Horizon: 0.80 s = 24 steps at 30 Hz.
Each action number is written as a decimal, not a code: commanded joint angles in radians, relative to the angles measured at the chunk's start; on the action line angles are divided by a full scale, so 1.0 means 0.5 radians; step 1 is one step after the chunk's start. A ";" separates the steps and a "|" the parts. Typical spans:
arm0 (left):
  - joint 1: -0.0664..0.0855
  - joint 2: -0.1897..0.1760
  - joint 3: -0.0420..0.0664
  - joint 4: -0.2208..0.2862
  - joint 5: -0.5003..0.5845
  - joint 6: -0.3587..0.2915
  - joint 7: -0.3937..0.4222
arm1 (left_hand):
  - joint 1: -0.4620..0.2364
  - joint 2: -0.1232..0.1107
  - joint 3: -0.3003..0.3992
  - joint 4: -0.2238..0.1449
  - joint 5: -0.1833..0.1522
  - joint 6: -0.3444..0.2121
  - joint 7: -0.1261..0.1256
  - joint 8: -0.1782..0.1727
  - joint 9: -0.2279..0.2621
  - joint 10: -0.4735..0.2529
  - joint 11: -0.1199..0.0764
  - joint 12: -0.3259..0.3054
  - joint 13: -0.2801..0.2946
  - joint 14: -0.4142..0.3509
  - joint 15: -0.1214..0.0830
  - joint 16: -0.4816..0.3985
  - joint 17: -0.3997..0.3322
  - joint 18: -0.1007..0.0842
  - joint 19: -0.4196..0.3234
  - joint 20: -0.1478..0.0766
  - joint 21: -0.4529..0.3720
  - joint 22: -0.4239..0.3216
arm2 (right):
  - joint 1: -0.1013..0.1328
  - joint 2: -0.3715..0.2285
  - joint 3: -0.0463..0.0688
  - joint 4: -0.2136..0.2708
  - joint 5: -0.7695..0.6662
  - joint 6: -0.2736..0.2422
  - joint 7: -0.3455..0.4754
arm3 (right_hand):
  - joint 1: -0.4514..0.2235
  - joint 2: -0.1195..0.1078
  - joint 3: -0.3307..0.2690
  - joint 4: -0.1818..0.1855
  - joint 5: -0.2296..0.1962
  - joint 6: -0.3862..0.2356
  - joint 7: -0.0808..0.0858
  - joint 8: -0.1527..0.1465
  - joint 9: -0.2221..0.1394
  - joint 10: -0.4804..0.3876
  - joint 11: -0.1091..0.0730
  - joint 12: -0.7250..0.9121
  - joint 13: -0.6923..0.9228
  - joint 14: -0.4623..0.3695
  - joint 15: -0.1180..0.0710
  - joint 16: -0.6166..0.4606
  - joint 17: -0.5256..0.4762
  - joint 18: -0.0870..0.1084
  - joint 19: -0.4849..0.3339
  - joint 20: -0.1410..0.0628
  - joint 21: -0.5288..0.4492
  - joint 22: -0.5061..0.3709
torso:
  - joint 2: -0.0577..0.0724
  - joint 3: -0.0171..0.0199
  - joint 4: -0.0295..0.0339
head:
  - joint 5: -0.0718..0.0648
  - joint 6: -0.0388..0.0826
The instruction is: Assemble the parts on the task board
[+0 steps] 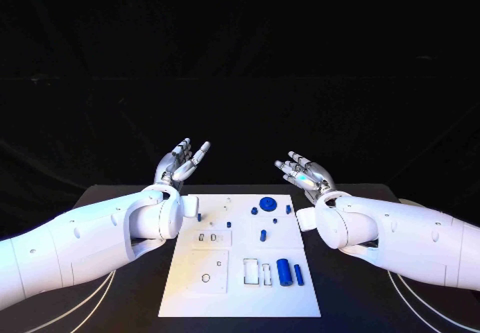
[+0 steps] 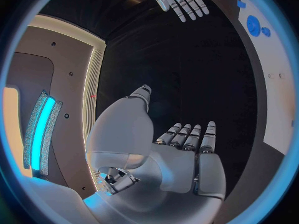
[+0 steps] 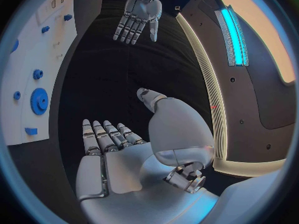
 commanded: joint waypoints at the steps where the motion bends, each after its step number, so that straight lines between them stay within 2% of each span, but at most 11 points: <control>1: 0.005 0.006 -0.001 -0.003 0.030 0.152 0.048 | 0.095 0.002 0.004 0.028 0.024 0.032 0.170 0.016 0.005 0.020 0.031 0.013 0.005 0.016 0.033 0.012 0.006 0.054 0.003 0.034 0.010 0.003 | 0.030 0.012 -0.025 -0.032 -0.126 0.380 -0.144 | 0.174 -0.007 0.070 -0.060 0.016 0.196 0.345 0.061 0.046 0.252 0.013 0.044 0.024 0.259 -0.002 0.069 0.046 0.060 0.142 0.011 0.062 0.032 | 0.001 -0.0011 0.000 | 0.000 -0.001; 5: 0.005 0.006 -0.001 -0.003 0.030 0.152 0.048 | 0.138 0.013 0.013 0.025 0.022 0.102 0.199 0.033 0.018 0.116 0.062 0.026 0.017 0.121 0.064 0.036 0.027 0.088 0.035 0.052 0.024 0.011 | 0.056 0.021 -0.050 -0.057 -0.147 0.461 -0.176 | 0.241 -0.025 0.087 -0.117 0.003 0.397 0.342 0.129 0.093 0.542 -0.016 0.102 0.051 0.573 -0.036 0.165 0.102 0.104 0.384 0.004 0.156 0.082 | 0.001 -0.0011 0.000 | 0.000 -0.001; 7: 0.005 0.006 -0.001 -0.003 0.030 0.152 0.048 | 0.199 0.031 0.034 0.021 0.017 0.299 0.262 0.092 0.057 0.379 0.136 0.079 0.047 0.424 0.116 0.127 0.085 0.092 0.251 0.059 0.096 0.049 | 0.061 0.022 -0.054 -0.061 -0.150 0.475 -0.182 | 0.293 -0.042 0.099 -0.163 -0.018 0.607 0.335 0.205 0.141 0.901 -0.036 0.189 0.088 0.866 -0.080 0.264 0.155 0.138 0.618 0.003 0.248 0.128 | 0.001 -0.0011 0.000 | 0.000 -0.001; 8: 0.012 -0.096 0.006 0.064 0.030 0.154 0.056 | 0.211 0.033 0.036 0.020 0.017 0.339 0.274 0.103 0.064 0.437 0.149 0.085 0.049 0.467 0.130 0.137 0.092 0.079 0.300 0.059 0.113 0.056 | 0.092 -0.011 -0.054 -0.095 -0.692 0.278 -0.051 | 0.307 -0.046 0.104 -0.175 -0.021 0.668 0.334 0.226 0.154 0.998 -0.043 0.207 0.092 0.958 -0.091 0.292 0.169 0.150 0.701 0.003 0.281 0.143 | 0.045 -0.0040 0.000 | 0.008 -0.010; 9: 0.013 -0.104 0.007 0.073 0.030 0.150 0.058 | 0.211 0.033 0.036 0.020 0.017 0.339 0.274 0.103 0.064 0.437 0.149 0.085 0.049 0.467 0.130 0.137 0.092 0.079 0.300 0.059 0.113 0.056 | 0.095 -0.012 -0.054 -0.098 -0.729 0.270 -0.051 | 0.307 -0.046 0.104 -0.175 -0.021 0.668 0.334 0.226 0.154 0.998 -0.043 0.207 0.092 0.958 -0.091 0.292 0.169 0.150 0.701 0.003 0.281 0.143 | 0.048 -0.0043 0.001 | 0.007 -0.012; 10: 0.014 -0.122 0.010 0.094 0.030 0.144 0.062 | 0.251 0.032 0.046 0.015 0.014 0.522 0.279 0.166 0.102 0.602 0.159 0.115 0.062 0.710 0.162 0.215 0.139 0.055 0.610 0.054 0.222 0.110 | 0.103 -0.016 -0.053 -0.102 -0.818 0.252 -0.053 | 0.344 -0.067 0.115 -0.210 -0.028 0.823 0.330 0.280 0.187 1.218 -0.062 0.243 0.097 1.170 -0.118 0.356 0.202 0.175 0.915 0.005 0.365 0.181 | 0.061 -0.0051 0.005 | 0.006 -0.009; 13: 0.019 -0.156 0.013 0.133 0.030 0.135 0.065 | 0.330 0.023 0.067 0.005 0.013 0.779 0.295 0.257 0.154 0.976 0.180 0.192 0.093 1.207 0.110 0.389 0.238 0.100 1.004 0.046 0.375 0.174 | 0.121 -0.024 -0.053 -0.109 -0.970 0.222 -0.063 | 0.376 -0.090 0.133 -0.239 -0.044 1.005 0.314 0.336 0.222 1.344 -0.085 0.240 0.082 1.285 -0.146 0.384 0.211 0.207 0.989 0.001 0.398 0.185 | 0.082 -0.0066 0.014 | -0.001 -0.006; 15: 0.023 -0.179 0.015 0.160 0.030 0.142 0.065 | 0.355 0.019 0.075 0.003 0.012 0.890 0.289 0.297 0.177 1.170 0.181 0.236 0.108 1.283 0.096 0.424 0.255 0.133 1.074 0.045 0.408 0.183 | 0.134 -0.028 -0.052 -0.114 -1.051 0.205 -0.073 | 0.384 -0.103 0.149 -0.246 -0.047 1.101 0.305 0.359 0.236 1.410 -0.099 0.225 0.077 1.345 -0.162 0.391 0.211 0.224 1.025 0.001 0.410 0.182 | 0.099 -0.0084 0.020 | -0.003 -0.002; 16: 0.025 -0.189 0.016 0.172 0.029 0.149 0.066 | 0.408 0.011 0.095 -0.005 0.009 1.176 0.261 0.404 0.236 1.458 0.126 0.307 0.126 1.467 0.036 0.513 0.299 0.213 1.234 0.036 0.482 0.205 | 0.141 -0.029 -0.052 -0.118 -1.087 0.198 -0.079 | 0.384 -0.103 0.149 -0.246 -0.047 1.103 0.305 0.359 0.237 1.410 -0.099 0.225 0.077 1.346 -0.162 0.391 0.211 0.224 1.025 0.001 0.410 0.182 | 0.104 -0.0087 0.021 | -0.002 -0.006; 18: 0.030 -0.210 0.018 0.198 0.017 0.165 0.064 | 0.443 0.004 0.115 0.003 0.009 1.336 0.229 0.461 0.268 1.573 0.089 0.317 0.116 1.565 -0.001 0.548 0.327 0.247 1.329 0.031 0.512 0.205 | 0.155 -0.031 -0.051 -0.125 -1.154 0.188 -0.094 | 0.388 -0.113 0.160 -0.251 -0.048 1.182 0.296 0.381 0.250 1.461 -0.110 0.223 0.078 1.401 -0.179 0.405 0.216 0.240 1.066 -0.001 0.429 0.186 | 0.124 -0.0100 0.026 | -0.003 -0.001; 24: 0.051 -0.281 0.023 0.297 -0.019 0.210 0.045 | 0.500 -0.030 0.174 0.009 0.007 1.484 0.181 0.505 0.287 1.797 0.027 0.312 0.103 1.776 -0.075 0.608 0.398 0.252 1.511 -0.029 0.557 0.196 | 0.204 -0.029 -0.050 -0.155 -1.398 0.187 -0.162 | 0.387 -0.147 0.217 -0.251 -0.044 1.374 0.257 0.425 0.271 1.648 -0.163 0.200 0.078 1.632 -0.247 0.471 0.243 0.262 1.232 -0.041 0.513 0.208 | 0.176 -0.0215 0.032 | -0.016 0.007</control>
